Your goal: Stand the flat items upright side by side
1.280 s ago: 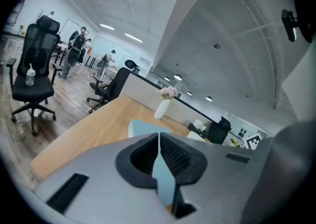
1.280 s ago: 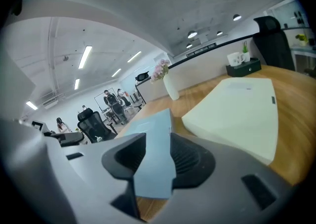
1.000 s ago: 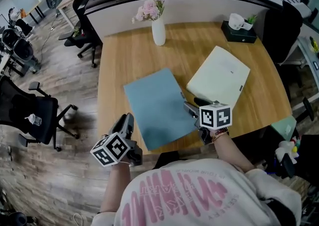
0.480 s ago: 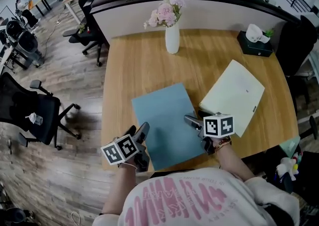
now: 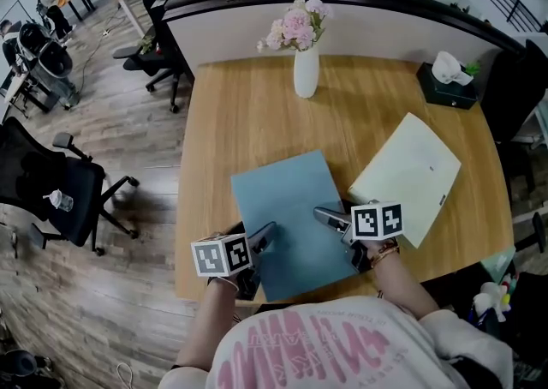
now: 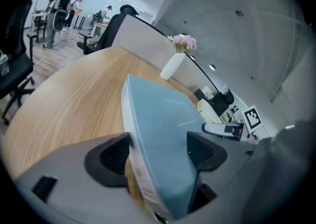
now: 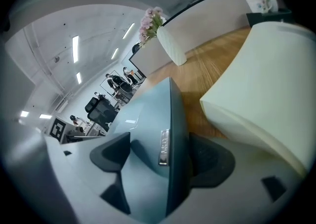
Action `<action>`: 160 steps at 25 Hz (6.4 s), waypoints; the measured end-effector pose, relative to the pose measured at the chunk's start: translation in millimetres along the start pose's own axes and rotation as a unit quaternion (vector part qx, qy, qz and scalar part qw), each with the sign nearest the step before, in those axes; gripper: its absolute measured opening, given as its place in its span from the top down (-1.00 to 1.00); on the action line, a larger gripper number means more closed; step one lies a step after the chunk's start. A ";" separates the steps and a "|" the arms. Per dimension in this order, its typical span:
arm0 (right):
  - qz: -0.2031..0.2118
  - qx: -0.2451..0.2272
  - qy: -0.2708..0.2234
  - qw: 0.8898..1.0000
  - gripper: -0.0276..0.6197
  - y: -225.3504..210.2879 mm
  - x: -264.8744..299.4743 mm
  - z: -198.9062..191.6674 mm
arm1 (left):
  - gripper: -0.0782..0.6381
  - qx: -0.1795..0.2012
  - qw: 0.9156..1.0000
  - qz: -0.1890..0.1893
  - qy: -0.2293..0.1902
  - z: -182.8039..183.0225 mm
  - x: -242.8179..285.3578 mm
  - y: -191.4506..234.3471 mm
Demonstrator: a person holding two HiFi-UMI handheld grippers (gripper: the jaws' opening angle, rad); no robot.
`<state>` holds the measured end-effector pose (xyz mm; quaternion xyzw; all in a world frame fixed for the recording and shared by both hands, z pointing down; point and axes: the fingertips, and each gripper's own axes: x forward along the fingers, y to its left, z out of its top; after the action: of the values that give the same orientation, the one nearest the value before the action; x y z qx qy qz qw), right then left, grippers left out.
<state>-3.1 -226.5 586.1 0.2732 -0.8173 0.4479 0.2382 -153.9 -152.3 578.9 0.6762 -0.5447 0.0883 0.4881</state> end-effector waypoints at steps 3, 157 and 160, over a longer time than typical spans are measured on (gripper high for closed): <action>-0.012 -0.010 0.000 1.000 -0.22 4.9 -2.0 -6.1 | -0.29 0.006 1.000 -0.008 0.014 -2.9 -2.4 -4.9; -0.208 -0.079 -0.118 0.968 -0.48 63.1 -54.8 -42.1 | -0.06 0.221 0.951 -0.218 0.005 10.4 -19.7 -101.1; -0.219 -0.059 -0.156 0.961 -0.45 46.8 -85.6 -31.3 | -0.06 0.235 0.945 -0.226 0.004 9.8 -13.7 -129.1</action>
<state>33.7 -158.6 518.9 0.4974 -0.7894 0.2875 0.2160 -57.1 -159.9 492.2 0.8766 -0.3400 0.1040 0.3244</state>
